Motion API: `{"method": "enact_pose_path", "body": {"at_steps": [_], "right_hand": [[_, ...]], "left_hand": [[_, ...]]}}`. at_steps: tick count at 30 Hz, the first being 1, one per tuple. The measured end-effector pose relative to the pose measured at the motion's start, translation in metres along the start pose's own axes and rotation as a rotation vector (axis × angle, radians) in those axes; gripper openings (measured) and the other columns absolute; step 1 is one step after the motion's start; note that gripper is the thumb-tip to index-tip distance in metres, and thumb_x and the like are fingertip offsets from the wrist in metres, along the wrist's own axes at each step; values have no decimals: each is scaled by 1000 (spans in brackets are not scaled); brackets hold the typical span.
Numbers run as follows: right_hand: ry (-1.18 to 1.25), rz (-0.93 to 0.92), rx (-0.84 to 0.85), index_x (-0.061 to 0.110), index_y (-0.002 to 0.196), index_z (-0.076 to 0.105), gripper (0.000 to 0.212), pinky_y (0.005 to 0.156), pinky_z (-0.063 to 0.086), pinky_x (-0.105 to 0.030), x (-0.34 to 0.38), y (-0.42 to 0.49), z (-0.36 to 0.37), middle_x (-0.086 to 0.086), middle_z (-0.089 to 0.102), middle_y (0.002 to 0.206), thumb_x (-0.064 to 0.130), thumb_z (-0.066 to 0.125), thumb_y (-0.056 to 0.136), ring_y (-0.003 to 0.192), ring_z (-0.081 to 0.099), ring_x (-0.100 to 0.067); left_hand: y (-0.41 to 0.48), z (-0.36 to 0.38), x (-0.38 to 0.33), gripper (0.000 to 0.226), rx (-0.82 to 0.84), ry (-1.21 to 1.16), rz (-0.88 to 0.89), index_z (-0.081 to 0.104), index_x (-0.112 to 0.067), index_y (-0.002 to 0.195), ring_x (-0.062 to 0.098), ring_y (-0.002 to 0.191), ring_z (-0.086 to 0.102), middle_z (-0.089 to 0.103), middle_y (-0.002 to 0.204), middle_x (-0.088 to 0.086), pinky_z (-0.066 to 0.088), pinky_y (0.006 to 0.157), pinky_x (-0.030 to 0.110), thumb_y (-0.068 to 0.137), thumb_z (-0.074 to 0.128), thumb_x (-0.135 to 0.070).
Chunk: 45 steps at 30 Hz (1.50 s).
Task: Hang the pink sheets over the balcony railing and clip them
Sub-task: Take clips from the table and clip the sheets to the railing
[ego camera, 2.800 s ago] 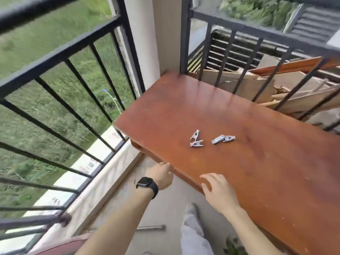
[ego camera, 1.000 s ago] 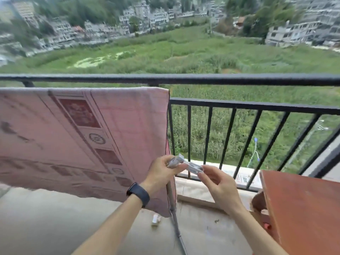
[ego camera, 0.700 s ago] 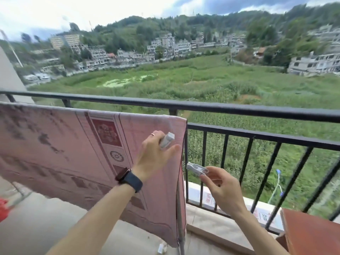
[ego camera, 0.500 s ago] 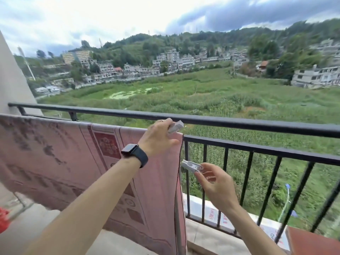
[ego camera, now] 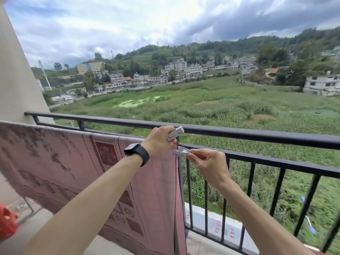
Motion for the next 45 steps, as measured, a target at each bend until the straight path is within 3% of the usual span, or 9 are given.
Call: {"method": "enact_pose_path", "body": {"at_steps": [6, 12, 17, 25, 28, 31, 36, 42, 45], "right_hand": [[-94, -35, 107, 15, 108, 77, 30, 76, 60, -24, 15, 24, 14, 2, 77, 94, 32, 78, 83, 73, 68, 0], [-184, -58, 184, 14, 119, 71, 42, 86, 59, -27, 11, 36, 21, 2, 76, 105, 39, 74, 86, 84, 69, -4], [-130, -9, 189, 21, 140, 53, 71, 87, 58, -30, -3, 18, 21, 10, 65, 118, 51, 75, 79, 92, 67, -4], [283, 358, 292, 24, 113, 70, 39, 75, 55, -18, -90, -120, 71, 13, 73, 105, 48, 73, 82, 92, 69, 0], [360, 535, 396, 31, 114, 69, 46, 88, 57, -32, -128, -188, 107, 14, 74, 107, 59, 72, 78, 100, 69, -5], [390, 660, 392, 26, 106, 73, 30, 87, 59, -39, -154, -242, 120, 9, 77, 98, 46, 75, 84, 94, 72, -8], [423, 758, 271, 21, 91, 73, 4, 73, 55, -20, -177, -285, 107, 11, 77, 83, 19, 74, 88, 79, 71, -4], [339, 906, 191, 19, 104, 62, 9, 79, 59, -40, -228, -332, 114, 1, 71, 93, 18, 65, 95, 81, 72, -18], [251, 993, 172, 28, 100, 60, 9, 80, 57, -43, -254, -359, 122, 7, 71, 90, 23, 64, 94, 80, 70, -15]], "left_hand": [[2, -2, 3, 30, 2, 9, -12, 49, -25, 71, 4, 62, 55, 62, 70, -11, 39, 56, 18, 77, 74, -10], [2, -4, 0, 32, 2, 31, -34, 47, -27, 69, 16, 69, 61, 66, 75, -3, 43, 60, 28, 78, 75, -15], [-43, -34, 5, 31, -275, -144, -63, 40, -31, 69, 8, 65, 42, 43, 75, -8, 29, 59, 25, 91, 62, -37], [-179, 115, 86, 41, -107, -797, -623, 67, -16, 92, 12, 90, 51, 52, 97, -2, 37, 80, 32, 98, 45, -50], [-230, 194, 93, 38, 0, -1002, -830, 72, -22, 108, 14, 94, 59, 67, 101, -3, 42, 80, 32, 90, 59, -53], [-270, 250, 86, 33, 59, -1097, -935, 68, -21, 109, 18, 91, 65, 72, 105, 4, 46, 83, 39, 85, 70, -44], [-306, 300, 83, 37, 170, -1068, -993, 67, -15, 104, 20, 87, 65, 74, 96, 4, 44, 75, 33, 81, 75, -43], [-323, 340, 86, 17, 283, -932, -1010, 64, -21, 100, 8, 86, 65, 72, 95, -3, 45, 70, 23, 87, 73, -28], [-307, 347, 105, 23, 452, -364, -705, 65, -25, 106, 12, 100, 61, 68, 104, -9, 49, 85, 27, 89, 66, -39]]}}
Point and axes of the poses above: each hand's wrist, its own y-axis towards the middle knuckle, its own z-axis out of the palm, x = y × z, the point moved 10 cm from there along y, towards the middle knuckle
